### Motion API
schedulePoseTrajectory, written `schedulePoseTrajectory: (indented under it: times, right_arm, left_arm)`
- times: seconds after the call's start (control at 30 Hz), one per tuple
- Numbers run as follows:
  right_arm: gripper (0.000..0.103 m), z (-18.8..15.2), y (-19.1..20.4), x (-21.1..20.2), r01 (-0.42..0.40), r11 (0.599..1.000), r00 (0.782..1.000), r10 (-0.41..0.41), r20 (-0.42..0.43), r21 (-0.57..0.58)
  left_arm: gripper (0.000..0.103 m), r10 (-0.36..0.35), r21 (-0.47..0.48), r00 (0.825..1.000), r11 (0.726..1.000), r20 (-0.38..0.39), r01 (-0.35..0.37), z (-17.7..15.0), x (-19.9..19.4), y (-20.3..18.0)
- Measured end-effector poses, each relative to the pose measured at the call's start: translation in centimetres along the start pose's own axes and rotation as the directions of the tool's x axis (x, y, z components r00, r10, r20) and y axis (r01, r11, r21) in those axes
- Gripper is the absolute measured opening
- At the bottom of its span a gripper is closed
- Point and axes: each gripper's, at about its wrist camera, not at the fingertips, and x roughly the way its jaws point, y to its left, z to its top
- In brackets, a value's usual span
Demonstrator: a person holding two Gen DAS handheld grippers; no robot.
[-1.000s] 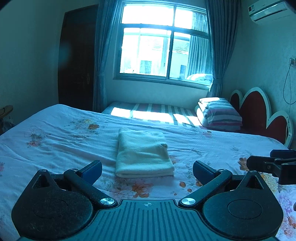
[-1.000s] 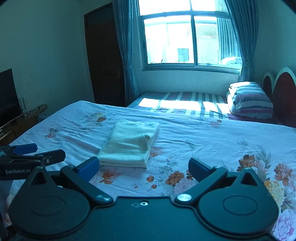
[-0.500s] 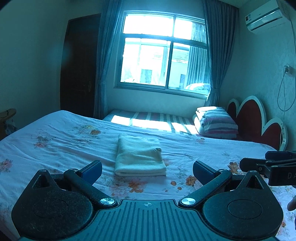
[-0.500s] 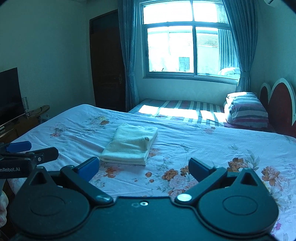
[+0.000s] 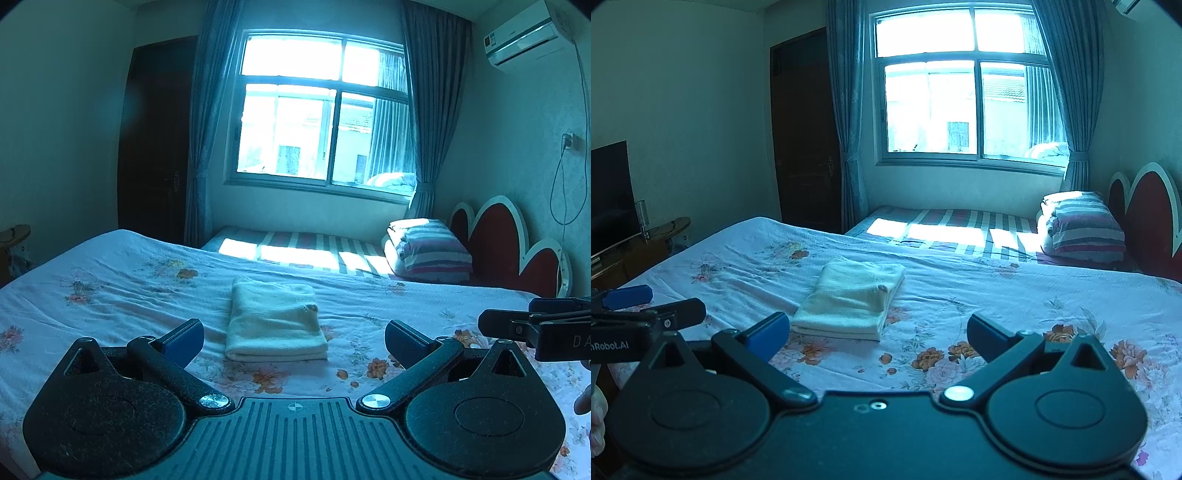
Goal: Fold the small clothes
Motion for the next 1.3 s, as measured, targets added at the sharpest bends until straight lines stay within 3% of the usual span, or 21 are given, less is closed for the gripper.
schedulePoseTrajectory:
  times: [1.3]
  right_arm:
    - [0.103,0.0,-0.6,-1.0,0.014,1.000,1.000,-0.014,0.005,0.004]
  left_arm:
    - [0.103,-0.006,0.015,1.000,1.000,0.002,0.006,0.1,-0.1,-0.7]
